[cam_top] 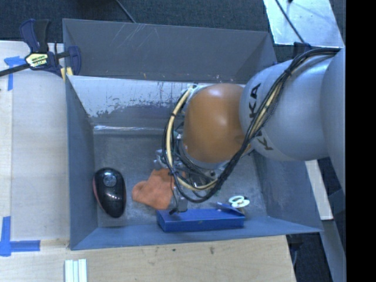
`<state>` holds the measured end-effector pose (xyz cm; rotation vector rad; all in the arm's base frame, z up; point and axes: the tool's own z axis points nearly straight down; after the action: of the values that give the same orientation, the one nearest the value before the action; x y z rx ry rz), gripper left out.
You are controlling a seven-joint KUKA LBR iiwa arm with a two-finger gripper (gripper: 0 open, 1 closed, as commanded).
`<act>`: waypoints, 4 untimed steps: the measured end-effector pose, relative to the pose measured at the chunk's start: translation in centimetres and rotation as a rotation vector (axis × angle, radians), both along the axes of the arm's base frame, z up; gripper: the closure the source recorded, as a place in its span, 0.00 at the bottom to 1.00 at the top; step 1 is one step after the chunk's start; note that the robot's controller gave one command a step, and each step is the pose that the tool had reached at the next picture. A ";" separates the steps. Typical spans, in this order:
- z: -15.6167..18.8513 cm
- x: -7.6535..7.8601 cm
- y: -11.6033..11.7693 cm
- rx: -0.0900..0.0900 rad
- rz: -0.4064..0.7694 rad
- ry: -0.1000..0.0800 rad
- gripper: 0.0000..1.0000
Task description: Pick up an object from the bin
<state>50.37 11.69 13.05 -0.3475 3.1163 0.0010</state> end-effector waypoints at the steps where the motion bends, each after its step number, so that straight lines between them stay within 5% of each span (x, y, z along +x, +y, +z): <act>1: -1.4 1.9 -0.6 0.001 -0.456 0.004 1.00; 2: -1.5 1.9 -0.6 0.001 -0.456 0.004 1.00; 3: 11.1 2.0 1.7 0.001 -0.424 0.004 1.00; 4: 11.1 2.0 1.7 0.001 -0.424 0.004 0.00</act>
Offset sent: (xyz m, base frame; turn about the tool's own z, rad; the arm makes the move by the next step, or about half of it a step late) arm 0.0000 0.0000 0.0000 0.0000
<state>52.33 13.38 24.11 0.3157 3.1235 0.0015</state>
